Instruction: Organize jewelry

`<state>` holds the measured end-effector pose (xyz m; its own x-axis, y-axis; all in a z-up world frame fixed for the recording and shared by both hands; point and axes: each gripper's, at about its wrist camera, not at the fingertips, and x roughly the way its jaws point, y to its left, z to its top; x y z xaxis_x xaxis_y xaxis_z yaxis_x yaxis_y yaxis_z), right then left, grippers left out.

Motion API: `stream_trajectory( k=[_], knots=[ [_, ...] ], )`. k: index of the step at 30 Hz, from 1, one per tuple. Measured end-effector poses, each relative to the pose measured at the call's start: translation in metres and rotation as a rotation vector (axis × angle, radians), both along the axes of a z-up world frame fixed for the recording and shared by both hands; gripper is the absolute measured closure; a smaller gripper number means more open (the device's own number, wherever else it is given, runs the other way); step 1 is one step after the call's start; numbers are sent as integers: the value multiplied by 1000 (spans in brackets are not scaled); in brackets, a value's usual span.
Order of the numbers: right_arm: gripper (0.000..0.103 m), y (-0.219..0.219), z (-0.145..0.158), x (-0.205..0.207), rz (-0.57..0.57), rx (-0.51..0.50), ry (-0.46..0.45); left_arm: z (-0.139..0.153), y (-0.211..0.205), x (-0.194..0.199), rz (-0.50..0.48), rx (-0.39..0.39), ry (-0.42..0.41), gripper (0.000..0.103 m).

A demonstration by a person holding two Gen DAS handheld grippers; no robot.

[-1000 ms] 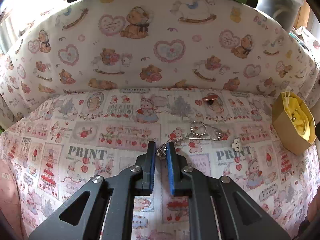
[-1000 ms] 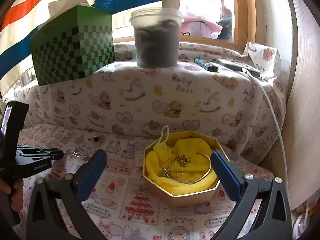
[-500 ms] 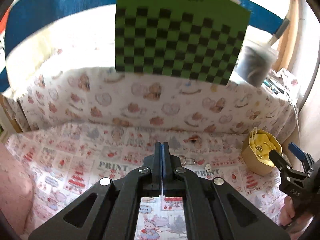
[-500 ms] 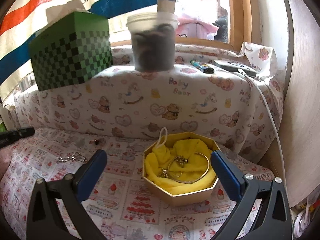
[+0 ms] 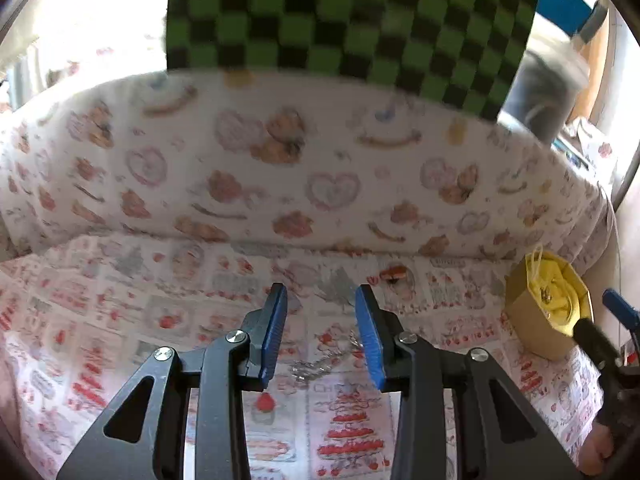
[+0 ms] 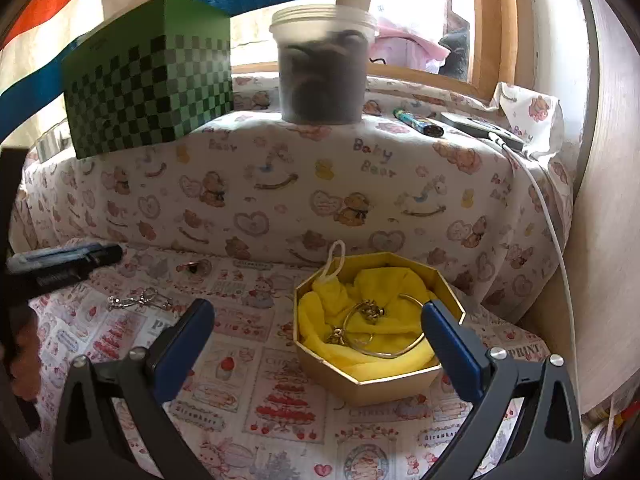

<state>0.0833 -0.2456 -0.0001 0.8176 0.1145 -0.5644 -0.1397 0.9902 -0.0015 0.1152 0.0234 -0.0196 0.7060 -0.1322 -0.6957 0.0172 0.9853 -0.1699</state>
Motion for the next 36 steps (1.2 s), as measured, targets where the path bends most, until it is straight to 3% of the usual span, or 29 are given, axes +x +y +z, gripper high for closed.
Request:
stream_trajectory(
  k=[4,6,11,18,20,21,22,26,30,36],
  knots=[
    [0,-3,1,1,-7,14,6,-4,-10,3,-63,-19,6,69],
    [0,-5,1,2,-14,16,10,-4,-17,3,-87,11,11,69],
    [0,-5,1,2,-32,1,5,-17,-29,10,-99,55,77,70],
    [0,-5,0,3,-35,-6,8,-23,-39,14,-106,88,90,70],
    [0,-6,0,3,-35,-6,8,-29,-43,18,-101,106,99,74],
    [0,-5,0,3,-37,-8,8,-30,-46,18,-95,118,92,84],
    [0,-6,0,4,-41,-11,7,-30,-49,19,-101,121,91,84],
    [0,-8,0,5,-50,-7,10,-33,-56,17,-115,114,91,84],
    [0,-9,-1,5,-54,-6,13,-26,-44,14,-75,43,76,84],
    [0,-6,0,3,-7,23,34,10,-23,-14,-4,-18,-15,84]
  ],
)
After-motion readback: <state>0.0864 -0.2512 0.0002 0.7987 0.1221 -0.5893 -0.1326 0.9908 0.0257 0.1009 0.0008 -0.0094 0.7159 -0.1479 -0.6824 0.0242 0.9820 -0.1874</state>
